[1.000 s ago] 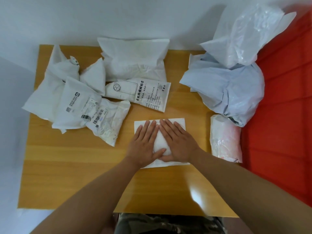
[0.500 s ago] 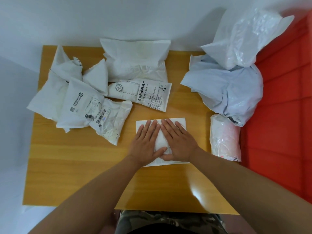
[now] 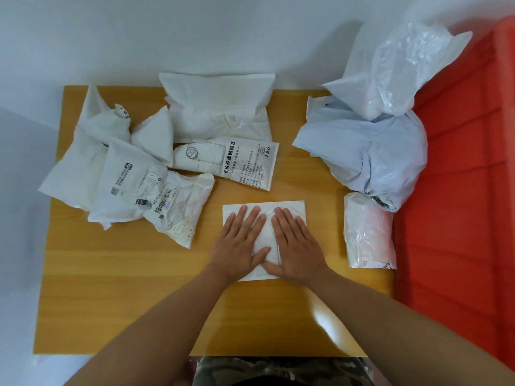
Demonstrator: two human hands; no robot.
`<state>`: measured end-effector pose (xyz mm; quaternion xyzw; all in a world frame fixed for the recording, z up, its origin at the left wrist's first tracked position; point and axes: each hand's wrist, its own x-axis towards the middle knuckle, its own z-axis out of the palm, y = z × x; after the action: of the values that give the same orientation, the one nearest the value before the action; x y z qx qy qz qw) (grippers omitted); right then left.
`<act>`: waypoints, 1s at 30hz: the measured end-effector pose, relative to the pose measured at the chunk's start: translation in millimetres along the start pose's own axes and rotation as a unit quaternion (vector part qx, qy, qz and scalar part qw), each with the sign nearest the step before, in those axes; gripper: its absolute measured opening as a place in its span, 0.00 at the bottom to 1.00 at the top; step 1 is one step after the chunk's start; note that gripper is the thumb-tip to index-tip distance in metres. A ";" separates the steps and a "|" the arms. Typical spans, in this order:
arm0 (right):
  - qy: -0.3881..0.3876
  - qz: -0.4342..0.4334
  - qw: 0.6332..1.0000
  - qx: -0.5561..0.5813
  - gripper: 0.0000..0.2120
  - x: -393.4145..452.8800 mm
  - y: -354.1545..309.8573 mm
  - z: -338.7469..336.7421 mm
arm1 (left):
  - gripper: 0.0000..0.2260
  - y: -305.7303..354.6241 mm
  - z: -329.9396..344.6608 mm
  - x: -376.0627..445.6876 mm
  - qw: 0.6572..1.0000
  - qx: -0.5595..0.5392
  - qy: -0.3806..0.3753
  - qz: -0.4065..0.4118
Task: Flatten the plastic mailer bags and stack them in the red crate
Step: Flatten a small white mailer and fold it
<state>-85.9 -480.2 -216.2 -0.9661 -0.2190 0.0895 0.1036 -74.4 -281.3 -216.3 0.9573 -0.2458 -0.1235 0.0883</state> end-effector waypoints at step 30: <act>0.006 0.372 0.902 0.218 0.32 -20.5 -1.6 -60.0 | 0.24 12.6 -58.2 -11.8 0.849 -0.301 0.050 -0.432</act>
<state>-91.7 -497.5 -155.4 -0.9310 0.1824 0.1610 0.2723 -73.7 -280.0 -155.6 0.8981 0.2467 -0.1692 0.3223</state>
